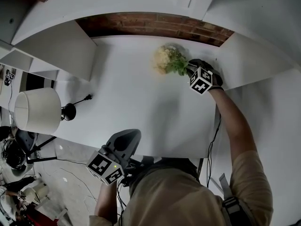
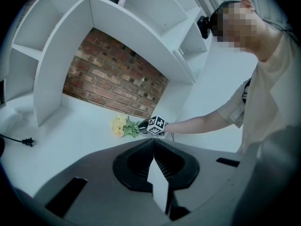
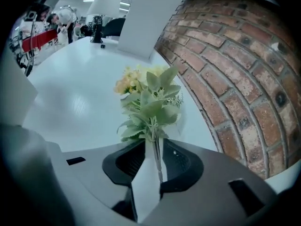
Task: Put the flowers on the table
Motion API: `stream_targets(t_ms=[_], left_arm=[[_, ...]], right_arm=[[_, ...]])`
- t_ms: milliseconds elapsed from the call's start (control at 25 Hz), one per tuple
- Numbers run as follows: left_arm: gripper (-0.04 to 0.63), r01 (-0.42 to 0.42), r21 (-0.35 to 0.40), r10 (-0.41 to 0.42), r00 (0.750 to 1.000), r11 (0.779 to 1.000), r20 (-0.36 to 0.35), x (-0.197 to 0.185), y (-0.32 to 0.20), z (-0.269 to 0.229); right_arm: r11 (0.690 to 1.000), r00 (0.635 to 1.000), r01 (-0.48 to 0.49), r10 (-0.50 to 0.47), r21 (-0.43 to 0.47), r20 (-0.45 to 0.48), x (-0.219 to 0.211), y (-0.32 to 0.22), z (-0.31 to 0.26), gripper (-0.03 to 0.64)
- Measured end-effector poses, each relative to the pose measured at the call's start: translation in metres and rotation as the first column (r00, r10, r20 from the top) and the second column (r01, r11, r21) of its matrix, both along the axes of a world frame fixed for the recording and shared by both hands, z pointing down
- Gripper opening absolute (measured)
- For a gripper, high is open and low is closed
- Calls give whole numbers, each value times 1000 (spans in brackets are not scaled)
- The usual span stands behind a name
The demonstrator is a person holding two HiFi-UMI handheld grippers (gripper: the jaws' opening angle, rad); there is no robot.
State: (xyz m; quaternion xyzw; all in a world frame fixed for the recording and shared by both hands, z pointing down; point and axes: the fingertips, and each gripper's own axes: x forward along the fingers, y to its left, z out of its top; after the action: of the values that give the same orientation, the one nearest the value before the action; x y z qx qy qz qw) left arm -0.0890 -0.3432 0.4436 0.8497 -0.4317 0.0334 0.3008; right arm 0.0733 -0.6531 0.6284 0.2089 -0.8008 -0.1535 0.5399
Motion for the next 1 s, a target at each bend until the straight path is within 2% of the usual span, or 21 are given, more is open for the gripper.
stream_targets(t_ms=[40,80,280,640,1000], left_arm=[[10,1,-1,-1,1000,1000,1,-1,1,0],[10,3,-2,-3,1000,1000,2,-2,2,0],[11,17,-17,-17,1000,1000,9,-9,7,3],[10,25,-39,-24,1000,999,12,-8,8,9],[10,30,-67,-29,999,997,24,-9,4,15]], right_arm=[[1000,1000,-2,3,7,-15,1,-1,3,84],[1000,1000,-8,8,11,-25,1,-2,5,77],[998,999,-40,41,42,-30,1,-9,9,67],[995,997,52,-46,89,-67,-18,-20,13,58],[995,998,27,-21,94,-66,-26,-39,21,58]])
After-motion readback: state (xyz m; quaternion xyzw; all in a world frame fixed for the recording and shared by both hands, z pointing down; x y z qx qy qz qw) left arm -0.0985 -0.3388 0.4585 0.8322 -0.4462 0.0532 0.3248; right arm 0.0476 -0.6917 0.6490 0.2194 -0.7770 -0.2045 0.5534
